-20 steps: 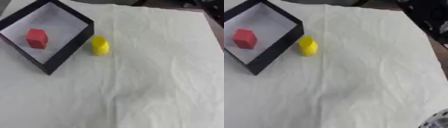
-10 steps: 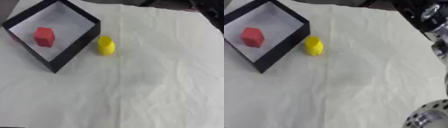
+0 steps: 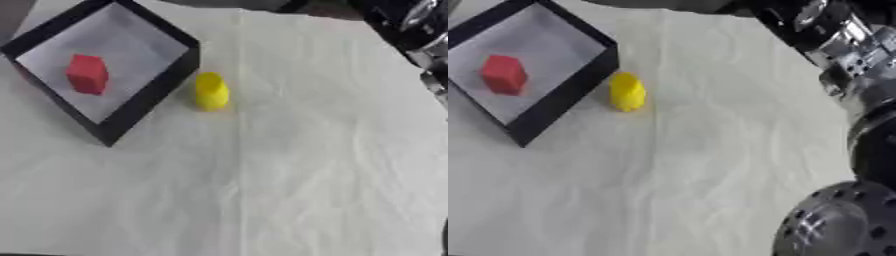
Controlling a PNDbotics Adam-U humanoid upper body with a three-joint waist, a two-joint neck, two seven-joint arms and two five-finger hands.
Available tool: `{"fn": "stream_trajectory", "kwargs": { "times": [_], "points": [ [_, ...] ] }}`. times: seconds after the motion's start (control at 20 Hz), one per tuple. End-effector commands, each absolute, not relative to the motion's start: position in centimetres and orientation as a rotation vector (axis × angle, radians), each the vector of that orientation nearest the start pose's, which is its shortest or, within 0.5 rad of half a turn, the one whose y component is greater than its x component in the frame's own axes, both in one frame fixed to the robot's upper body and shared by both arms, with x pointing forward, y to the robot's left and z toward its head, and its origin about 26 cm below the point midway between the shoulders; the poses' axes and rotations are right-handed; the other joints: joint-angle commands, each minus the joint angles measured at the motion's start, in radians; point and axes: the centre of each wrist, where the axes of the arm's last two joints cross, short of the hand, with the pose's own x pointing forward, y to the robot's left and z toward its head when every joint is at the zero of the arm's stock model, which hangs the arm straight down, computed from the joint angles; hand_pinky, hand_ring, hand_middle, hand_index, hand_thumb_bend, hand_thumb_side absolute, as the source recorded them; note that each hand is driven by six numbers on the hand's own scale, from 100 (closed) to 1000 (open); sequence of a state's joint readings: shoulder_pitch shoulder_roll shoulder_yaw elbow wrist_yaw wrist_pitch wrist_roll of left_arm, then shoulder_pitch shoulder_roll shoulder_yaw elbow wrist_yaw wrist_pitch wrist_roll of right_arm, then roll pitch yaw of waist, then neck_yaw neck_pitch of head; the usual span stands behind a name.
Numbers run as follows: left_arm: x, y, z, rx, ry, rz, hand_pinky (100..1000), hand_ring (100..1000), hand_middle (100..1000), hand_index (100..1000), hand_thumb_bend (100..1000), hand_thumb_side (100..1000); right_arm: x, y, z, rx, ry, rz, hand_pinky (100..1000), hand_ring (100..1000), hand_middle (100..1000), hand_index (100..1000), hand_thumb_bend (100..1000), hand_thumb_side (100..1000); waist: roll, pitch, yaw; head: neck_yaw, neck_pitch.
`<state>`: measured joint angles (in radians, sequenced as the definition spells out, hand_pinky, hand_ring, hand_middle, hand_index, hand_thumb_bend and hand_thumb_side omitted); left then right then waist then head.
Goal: Pick up objects on the table and place them in the box.
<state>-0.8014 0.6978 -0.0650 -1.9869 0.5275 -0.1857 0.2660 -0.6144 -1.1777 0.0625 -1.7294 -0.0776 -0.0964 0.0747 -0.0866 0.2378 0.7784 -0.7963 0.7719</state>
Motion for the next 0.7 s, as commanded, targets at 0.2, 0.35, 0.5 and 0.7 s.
{"fn": "stream_trajectory", "kwargs": {
  "times": [0.2, 0.35, 0.5, 0.7],
  "points": [
    [29.0, 24.5, 37.8, 0.342, 3.388, 0.379, 918, 696, 876, 813, 249, 434, 32.1, -35.8, 36.2, -0.883, -2.09, 1.195, 905, 540, 467, 668, 100, 117, 0.007, 0.001, 0.002, -0.022, -0.002],
    [29.0, 24.4, 37.8, 0.351, 3.392, 0.388, 919, 695, 876, 813, 246, 438, 32.8, -35.6, 35.4, -0.88, -2.055, 1.228, 908, 540, 467, 669, 100, 126, 0.004, 0.004, 0.002, -0.029, -0.002],
    [29.0, 24.3, 37.8, 0.355, 3.392, 0.391, 919, 694, 877, 813, 243, 440, 33.4, -35.2, 34.7, -0.861, -2.034, 1.263, 909, 541, 468, 671, 100, 139, 0.005, 0.008, 0.002, -0.039, -0.002],
    [29.0, 24.3, 37.8, 0.357, 3.391, 0.393, 920, 693, 876, 813, 239, 446, 34.4, -34.7, 33.7, -0.841, -1.992, 1.3, 910, 546, 473, 675, 100, 159, 0.004, 0.014, 0.002, -0.053, -0.003]
  ]
}}
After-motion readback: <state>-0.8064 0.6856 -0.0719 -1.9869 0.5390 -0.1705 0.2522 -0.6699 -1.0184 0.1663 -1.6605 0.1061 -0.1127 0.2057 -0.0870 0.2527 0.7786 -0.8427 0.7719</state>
